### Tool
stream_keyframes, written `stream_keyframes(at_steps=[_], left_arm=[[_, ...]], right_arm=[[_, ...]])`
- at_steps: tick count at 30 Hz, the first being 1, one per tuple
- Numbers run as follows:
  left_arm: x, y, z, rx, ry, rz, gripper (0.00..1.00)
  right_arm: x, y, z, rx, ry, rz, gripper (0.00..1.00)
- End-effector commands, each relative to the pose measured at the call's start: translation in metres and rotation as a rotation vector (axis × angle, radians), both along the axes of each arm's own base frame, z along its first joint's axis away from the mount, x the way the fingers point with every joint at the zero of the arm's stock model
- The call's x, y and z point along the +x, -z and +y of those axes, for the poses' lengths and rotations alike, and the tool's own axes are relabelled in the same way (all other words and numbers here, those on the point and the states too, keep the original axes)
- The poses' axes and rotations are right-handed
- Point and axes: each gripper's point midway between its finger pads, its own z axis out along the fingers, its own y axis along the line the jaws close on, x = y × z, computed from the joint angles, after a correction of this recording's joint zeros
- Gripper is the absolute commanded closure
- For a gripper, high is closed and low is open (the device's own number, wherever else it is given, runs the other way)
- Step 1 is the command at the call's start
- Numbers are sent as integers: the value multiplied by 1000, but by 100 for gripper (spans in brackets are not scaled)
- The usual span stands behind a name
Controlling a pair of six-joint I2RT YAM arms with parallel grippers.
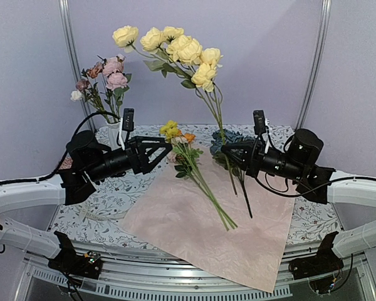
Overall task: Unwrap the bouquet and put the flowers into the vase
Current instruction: Pass from the right arm to the left
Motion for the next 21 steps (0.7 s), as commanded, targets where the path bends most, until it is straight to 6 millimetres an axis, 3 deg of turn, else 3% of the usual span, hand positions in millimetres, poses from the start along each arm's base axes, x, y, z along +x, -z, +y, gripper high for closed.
stream_keyframes(at_steps=[1, 15, 21], left_arm=[[-12, -11, -5, -49, 27, -66, 4], [-17, -19, -20, -52, 62, -107, 20], [-17, -16, -21, -44, 61, -111, 47]], right_arm=[[-16, -8, 18, 74, -85, -9, 94], [-37, 20, 80, 55, -228, 46, 95], [-40, 26, 91, 48, -259, 58, 95]])
